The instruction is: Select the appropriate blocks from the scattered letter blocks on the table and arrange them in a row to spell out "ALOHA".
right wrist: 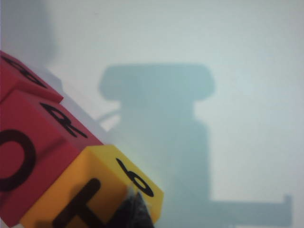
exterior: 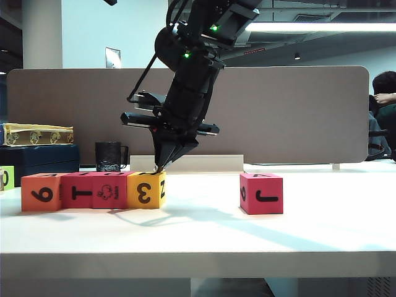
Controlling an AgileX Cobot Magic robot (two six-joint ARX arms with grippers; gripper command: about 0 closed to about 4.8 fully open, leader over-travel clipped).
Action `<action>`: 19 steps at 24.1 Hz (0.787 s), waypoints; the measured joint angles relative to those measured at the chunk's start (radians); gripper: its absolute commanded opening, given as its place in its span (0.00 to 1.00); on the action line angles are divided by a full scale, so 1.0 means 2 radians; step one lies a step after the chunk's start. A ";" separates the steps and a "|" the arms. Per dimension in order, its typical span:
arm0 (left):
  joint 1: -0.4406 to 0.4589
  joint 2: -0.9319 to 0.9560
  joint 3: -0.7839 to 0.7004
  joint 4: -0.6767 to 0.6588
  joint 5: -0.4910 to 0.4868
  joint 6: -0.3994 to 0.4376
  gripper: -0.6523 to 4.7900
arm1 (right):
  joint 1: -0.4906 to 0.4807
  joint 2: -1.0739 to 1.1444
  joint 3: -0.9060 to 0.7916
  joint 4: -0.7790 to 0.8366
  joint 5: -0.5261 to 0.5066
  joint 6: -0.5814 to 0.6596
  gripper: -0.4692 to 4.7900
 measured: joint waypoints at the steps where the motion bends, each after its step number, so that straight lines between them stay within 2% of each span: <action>1: 0.000 0.000 0.000 0.000 0.000 0.000 0.11 | 0.000 0.000 0.003 -0.002 0.000 0.000 0.07; 9: 0.000 0.000 0.000 0.000 0.000 0.000 0.11 | -0.003 0.003 0.059 0.002 0.034 -0.020 0.07; 15: 0.000 0.000 0.000 0.000 -0.041 0.001 0.11 | -0.030 -0.014 0.095 -0.090 0.060 -0.030 0.07; 19: 0.002 0.000 0.000 0.005 -0.047 0.001 0.11 | -0.090 -0.045 0.095 -0.223 0.072 -0.030 0.07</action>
